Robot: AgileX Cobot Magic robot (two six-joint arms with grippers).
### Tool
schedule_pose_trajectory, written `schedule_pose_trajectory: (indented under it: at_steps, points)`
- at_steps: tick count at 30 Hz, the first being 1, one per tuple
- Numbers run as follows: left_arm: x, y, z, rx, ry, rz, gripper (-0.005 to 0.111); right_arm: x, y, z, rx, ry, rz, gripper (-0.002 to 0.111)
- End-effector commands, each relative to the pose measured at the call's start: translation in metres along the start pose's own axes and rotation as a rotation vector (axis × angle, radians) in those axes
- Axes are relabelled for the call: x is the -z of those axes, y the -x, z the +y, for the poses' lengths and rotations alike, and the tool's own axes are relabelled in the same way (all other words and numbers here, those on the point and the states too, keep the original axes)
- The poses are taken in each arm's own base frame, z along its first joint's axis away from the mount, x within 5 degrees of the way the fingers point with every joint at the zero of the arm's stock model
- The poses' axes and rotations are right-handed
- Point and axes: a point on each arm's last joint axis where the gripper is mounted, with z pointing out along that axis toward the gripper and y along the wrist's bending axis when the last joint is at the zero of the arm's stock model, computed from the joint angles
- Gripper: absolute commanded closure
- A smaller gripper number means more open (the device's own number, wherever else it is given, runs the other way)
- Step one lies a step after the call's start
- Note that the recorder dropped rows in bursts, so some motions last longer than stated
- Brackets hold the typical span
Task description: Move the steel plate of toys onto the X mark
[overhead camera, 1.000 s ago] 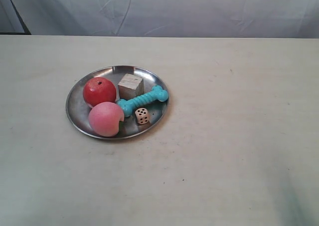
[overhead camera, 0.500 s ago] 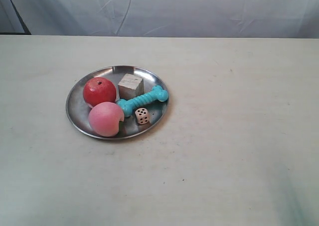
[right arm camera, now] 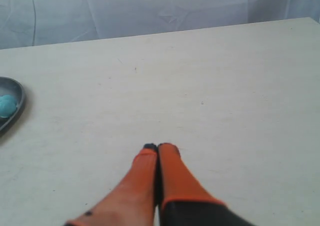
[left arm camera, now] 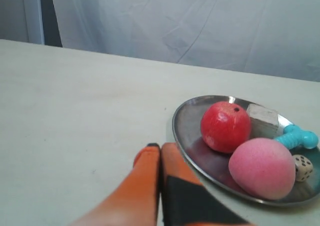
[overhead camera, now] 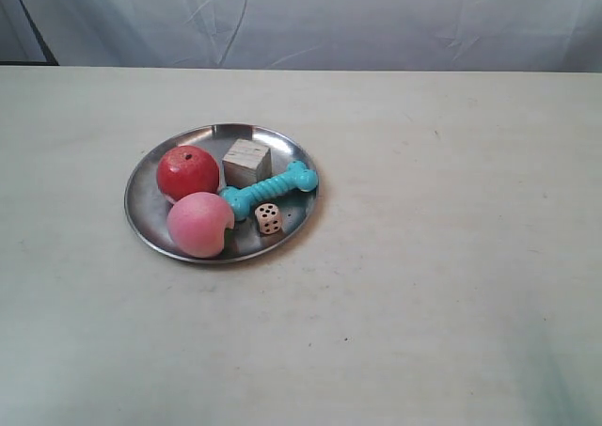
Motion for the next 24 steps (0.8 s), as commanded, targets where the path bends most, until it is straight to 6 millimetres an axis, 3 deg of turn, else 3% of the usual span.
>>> schedule_pose_trajectory:
  at_steps: [1,24]
  points:
    - [0.0002,0.0039,0.0003,-0.010,0.002,-0.059,0.106,-0.0001,-0.0006,-0.0004,0.002,-0.005,-0.011,0.108]
    - [0.0002,0.0039,0.0012,-0.057,0.013,-0.059,0.106,-0.0001,-0.0008,-0.0004,0.002,-0.005,-0.008,0.108]
